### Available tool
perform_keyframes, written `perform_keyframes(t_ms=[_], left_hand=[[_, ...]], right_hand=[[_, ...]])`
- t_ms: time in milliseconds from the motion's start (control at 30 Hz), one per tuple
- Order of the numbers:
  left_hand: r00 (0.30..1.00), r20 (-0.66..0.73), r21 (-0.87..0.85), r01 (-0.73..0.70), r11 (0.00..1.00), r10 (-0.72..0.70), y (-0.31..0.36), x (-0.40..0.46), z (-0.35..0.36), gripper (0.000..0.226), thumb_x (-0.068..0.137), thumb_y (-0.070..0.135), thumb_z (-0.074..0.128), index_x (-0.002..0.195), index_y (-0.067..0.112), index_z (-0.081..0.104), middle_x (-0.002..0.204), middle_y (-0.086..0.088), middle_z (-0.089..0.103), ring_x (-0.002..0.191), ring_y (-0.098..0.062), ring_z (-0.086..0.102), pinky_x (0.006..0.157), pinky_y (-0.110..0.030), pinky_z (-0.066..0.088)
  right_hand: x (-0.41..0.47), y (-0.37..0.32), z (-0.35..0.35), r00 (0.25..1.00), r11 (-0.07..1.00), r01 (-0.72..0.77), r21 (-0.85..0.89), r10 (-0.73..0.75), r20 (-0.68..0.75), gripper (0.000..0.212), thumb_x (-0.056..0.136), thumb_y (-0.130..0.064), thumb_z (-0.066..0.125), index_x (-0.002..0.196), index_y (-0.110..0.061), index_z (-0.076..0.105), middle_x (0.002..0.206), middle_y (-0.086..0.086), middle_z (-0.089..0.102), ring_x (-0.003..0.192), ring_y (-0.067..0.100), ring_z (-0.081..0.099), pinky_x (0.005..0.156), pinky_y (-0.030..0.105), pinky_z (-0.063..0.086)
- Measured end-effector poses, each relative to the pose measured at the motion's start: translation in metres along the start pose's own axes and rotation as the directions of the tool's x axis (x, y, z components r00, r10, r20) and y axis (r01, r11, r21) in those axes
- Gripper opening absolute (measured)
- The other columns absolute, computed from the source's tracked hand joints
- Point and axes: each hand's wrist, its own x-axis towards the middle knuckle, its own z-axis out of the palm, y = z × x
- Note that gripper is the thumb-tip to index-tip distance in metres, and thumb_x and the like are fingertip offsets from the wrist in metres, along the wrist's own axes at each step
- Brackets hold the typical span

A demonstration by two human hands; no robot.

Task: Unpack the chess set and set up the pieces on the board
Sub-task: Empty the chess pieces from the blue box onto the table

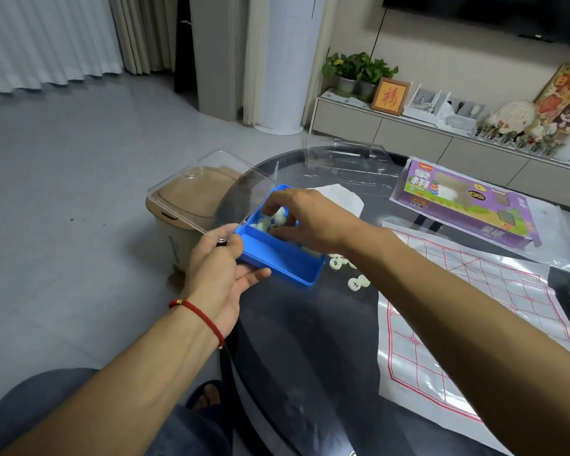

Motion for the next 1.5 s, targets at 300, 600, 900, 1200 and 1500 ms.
perform_keyframes(t_ms=[300,600,900,1200,1500], left_hand=[[1.000,-0.010,0.013,0.003,1.000,-0.003,0.001,0.003,-0.002,0.022,0.105,0.013,0.048,0.124,0.015,0.057,0.112,-0.013,0.071,0.080,-0.025,0.075,0.055,-0.031,0.057],[1.000,-0.018,0.034,0.020,0.999,-0.019,0.002,0.003,-0.002,0.020,0.104,0.011,0.048,0.120,0.016,0.058,0.107,-0.012,0.071,0.071,-0.021,0.075,0.052,-0.031,0.056],[0.998,-0.026,0.040,0.055,0.998,-0.054,0.002,0.006,-0.003,0.023,0.105,0.014,0.048,0.126,0.016,0.058,0.112,-0.012,0.071,0.083,-0.024,0.074,0.052,-0.030,0.055],[0.998,-0.022,0.052,0.053,0.997,-0.052,0.001,0.006,-0.002,0.024,0.105,0.013,0.047,0.126,0.017,0.057,0.113,-0.012,0.070,0.086,-0.025,0.073,0.051,-0.030,0.054],[0.995,-0.033,0.032,0.096,0.995,-0.095,0.000,0.008,-0.004,0.023,0.105,0.013,0.048,0.126,0.016,0.056,0.114,-0.013,0.069,0.092,-0.029,0.072,0.055,-0.032,0.055]], right_hand=[[0.000,0.005,-0.018,0.989,0.996,-0.081,0.026,0.077,0.126,0.030,0.098,-0.028,0.062,0.127,-0.028,0.065,0.125,-0.005,0.065,0.101,0.013,0.064,0.085,0.025,0.048],[-0.008,0.017,-0.019,0.940,0.991,-0.104,0.083,0.070,0.335,0.052,0.083,-0.021,0.077,0.127,-0.043,0.060,0.125,-0.003,0.057,0.101,0.011,0.067,0.085,0.044,0.060],[-0.014,0.019,-0.026,0.930,0.997,-0.064,0.037,0.046,0.364,0.032,0.085,-0.025,0.078,0.114,-0.034,0.069,0.114,-0.003,0.063,0.096,0.013,0.065,0.088,0.038,0.057],[-0.016,0.018,-0.023,0.929,0.997,-0.056,0.052,0.033,0.369,0.026,0.087,-0.018,0.073,0.109,-0.026,0.064,0.103,-0.005,0.065,0.091,0.018,0.065,0.085,0.038,0.056],[-0.019,0.023,-0.018,0.970,0.996,-0.036,0.081,0.015,0.244,0.016,0.087,-0.018,0.074,0.100,-0.026,0.073,0.092,-0.009,0.072,0.084,0.010,0.066,0.084,0.032,0.056]])
